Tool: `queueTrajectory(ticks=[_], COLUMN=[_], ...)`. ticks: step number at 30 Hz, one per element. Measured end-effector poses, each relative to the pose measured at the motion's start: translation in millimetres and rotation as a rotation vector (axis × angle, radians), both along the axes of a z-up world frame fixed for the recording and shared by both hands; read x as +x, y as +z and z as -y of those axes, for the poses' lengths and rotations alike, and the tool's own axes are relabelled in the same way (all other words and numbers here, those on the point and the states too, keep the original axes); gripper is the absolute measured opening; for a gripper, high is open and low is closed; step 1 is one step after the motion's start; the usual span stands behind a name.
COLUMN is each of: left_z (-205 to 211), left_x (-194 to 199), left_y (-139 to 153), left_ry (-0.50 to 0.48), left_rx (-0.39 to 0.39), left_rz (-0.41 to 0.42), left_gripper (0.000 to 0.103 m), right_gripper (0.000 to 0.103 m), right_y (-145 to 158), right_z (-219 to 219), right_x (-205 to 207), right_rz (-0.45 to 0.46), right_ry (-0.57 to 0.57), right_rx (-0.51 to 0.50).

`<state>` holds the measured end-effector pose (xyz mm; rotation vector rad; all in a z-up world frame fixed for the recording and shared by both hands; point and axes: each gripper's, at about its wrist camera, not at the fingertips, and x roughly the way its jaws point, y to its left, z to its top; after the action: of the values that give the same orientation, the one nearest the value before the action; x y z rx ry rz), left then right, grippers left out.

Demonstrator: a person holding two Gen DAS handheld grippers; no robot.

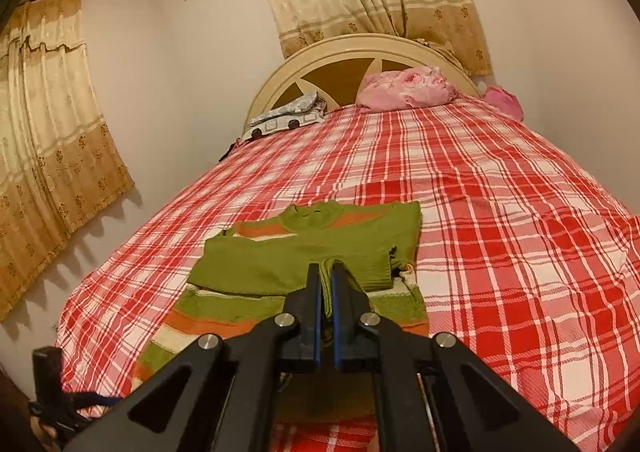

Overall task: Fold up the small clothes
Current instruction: 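Lift the hem with both grippers and fold it toward the collar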

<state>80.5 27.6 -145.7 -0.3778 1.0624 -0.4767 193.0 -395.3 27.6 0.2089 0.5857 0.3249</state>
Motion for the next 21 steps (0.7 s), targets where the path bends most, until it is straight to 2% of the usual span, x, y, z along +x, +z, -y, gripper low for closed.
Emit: queueTrajectory(ticks=[2,5,6,7,8,10,14,21], left_z=[10,20,19,18,16,6,-5,-22], left_x=[3,6,6,6,7,9,17,73], left_y=[0,-2,1,4,7,16,47,98], left_ry=[-0.023,-0.029,-0.018,-0.013,-0.012,0.0,0.019,0.076], left_rx=[-0.014,0.005,0.008,0.023,0.028,-0.007,-0.02,-0.069], left_rz=[0.012,0.037,0.067,0.091,0.103,0.136,0.248,0.38], left_gripper=[0.078,0.059,0.038,0.001,0.006,0.005,0.005,0.004], right_gripper=[0.003,0.003,0.003,0.003,0.003,0.003,0.003,0.003], right_y=[4,7,8,8,8,7,4,9], right_z=[0,1,2,3,4,7,10,4], right_x=[-3,-7,-8,-8,-8,-8,-6,17], right_rz=[0.012,0.026,0.028,0.027,0.025,0.023,0.017,0.022], right_ry=[0.004,0.01,0.011,0.009,0.008,0.001,-0.007,-0.008], right_rx=[0.003,0.006,0.004,0.004,0.004,0.002,-0.005,-0.017])
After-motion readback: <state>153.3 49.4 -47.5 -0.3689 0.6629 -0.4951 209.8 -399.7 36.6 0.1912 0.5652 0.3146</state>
